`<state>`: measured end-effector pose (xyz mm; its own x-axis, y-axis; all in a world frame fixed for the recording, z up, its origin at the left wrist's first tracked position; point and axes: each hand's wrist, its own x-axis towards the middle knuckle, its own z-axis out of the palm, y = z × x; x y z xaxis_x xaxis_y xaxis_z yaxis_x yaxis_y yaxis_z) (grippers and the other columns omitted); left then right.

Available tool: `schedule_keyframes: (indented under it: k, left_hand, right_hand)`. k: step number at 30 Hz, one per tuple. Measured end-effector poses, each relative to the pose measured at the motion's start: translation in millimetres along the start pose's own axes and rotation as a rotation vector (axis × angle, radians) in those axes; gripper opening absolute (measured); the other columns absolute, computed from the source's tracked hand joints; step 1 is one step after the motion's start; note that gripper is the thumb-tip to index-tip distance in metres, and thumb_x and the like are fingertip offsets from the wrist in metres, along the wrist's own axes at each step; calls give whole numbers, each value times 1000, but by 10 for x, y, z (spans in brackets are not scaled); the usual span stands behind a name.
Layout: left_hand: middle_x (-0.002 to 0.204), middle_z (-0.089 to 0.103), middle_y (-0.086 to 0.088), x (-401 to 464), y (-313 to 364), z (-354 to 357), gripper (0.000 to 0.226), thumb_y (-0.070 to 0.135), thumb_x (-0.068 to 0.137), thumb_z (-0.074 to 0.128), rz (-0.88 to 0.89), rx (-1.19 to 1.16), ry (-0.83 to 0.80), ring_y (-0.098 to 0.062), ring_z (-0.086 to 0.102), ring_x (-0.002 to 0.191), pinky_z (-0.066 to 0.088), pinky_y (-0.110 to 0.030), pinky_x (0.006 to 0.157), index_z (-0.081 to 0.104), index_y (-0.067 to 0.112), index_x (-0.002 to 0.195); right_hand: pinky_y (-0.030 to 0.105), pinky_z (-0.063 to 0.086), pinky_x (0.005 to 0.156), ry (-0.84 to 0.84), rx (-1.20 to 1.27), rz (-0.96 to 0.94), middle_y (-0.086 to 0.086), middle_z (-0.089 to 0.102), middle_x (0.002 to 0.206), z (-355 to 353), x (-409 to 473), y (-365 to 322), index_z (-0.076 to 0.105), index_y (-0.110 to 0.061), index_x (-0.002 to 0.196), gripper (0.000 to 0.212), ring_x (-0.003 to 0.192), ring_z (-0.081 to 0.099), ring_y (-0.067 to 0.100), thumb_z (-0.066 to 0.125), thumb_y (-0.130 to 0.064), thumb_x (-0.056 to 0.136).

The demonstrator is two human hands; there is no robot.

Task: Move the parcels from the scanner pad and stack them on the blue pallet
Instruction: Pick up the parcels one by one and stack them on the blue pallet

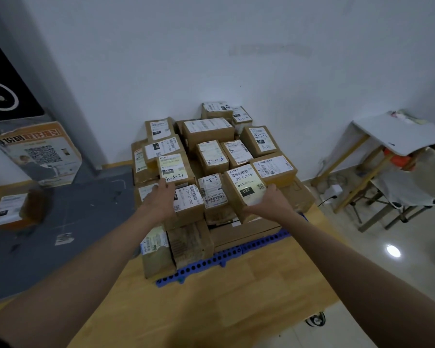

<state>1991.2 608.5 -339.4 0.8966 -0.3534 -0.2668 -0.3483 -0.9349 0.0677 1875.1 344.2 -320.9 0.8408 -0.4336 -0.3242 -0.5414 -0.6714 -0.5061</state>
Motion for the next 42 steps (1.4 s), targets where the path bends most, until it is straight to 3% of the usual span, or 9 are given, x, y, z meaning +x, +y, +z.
schedule_keyframes:
  k: [3, 7, 14, 18, 24, 27, 33, 42]
  left_hand:
    - [135, 33, -9, 36, 63, -149, 80, 37, 68, 84, 36, 19, -21, -28, 45, 117, 51, -39, 81, 40, 13, 132]
    - [131, 40, -8, 122, 190, -314, 75, 48, 69, 81, 59, -5, -1, -27, 46, 116, 51, -41, 85, 47, 15, 129]
    - [116, 49, -6, 401, 443, -513, 45, 40, 81, 72, 44, -205, 83, -20, 51, 99, 50, -36, 79, 58, 16, 116]
    - [115, 57, -9, 684, 556, -533, 39, 33, 86, 67, 8, -297, 101, -17, 51, 90, 48, -34, 75, 59, 9, 116]
    - [125, 59, -13, 1281, 825, -488, 46, 31, 90, 64, -68, -420, 90, -28, 57, 111, 45, -31, 80, 54, 6, 127]
    - [126, 59, -14, 1595, 976, -414, 42, 26, 93, 59, -127, -474, 48, -29, 57, 112, 45, -29, 79, 51, 5, 129]
    - [137, 51, -16, 2024, 1097, -168, 47, 23, 100, 45, -342, -607, -81, -31, 53, 120, 49, -38, 96, 38, 3, 142]
    - [136, 51, -17, 2255, 1180, -6, 53, 19, 94, 57, -390, -747, -65, -32, 52, 122, 47, -34, 93, 31, 2, 137]
  right_hand:
    - [49, 48, 99, 17, 18, -13, 10, 44, 130, -41, 41, -108, 27, -5, 138, 107, 124, 45, 29, 85, -50, 60]
    - [48, 52, 93, 25, 19, -46, 8, 48, 120, -106, 137, -231, 31, -7, 132, 104, 115, 50, 27, 84, -56, 57]
    - [49, 50, 94, 37, 89, -114, 8, 48, 125, -200, 512, -465, 27, -7, 139, 113, 118, 49, 28, 83, -56, 55]
    - [49, 51, 93, 22, 133, -126, 8, 47, 125, -314, 821, -558, 29, -7, 137, 111, 118, 49, 28, 82, -55, 53]
    - [50, 51, 95, 105, 187, -113, 10, 48, 131, -720, 1413, -541, 28, -5, 139, 111, 123, 48, 31, 81, -50, 53]
    - [50, 50, 96, 133, 211, -129, 8, 45, 132, -908, 1723, -519, 27, -8, 141, 111, 124, 45, 29, 81, -50, 53]
    - [51, 45, 102, 133, 168, -151, 10, 41, 138, -1011, 2207, -526, 24, -5, 144, 113, 129, 42, 30, 79, -54, 58]
    - [51, 50, 95, 125, 179, -186, 6, 43, 134, -878, 2425, -521, 28, -8, 141, 111, 125, 45, 28, 81, -56, 56]
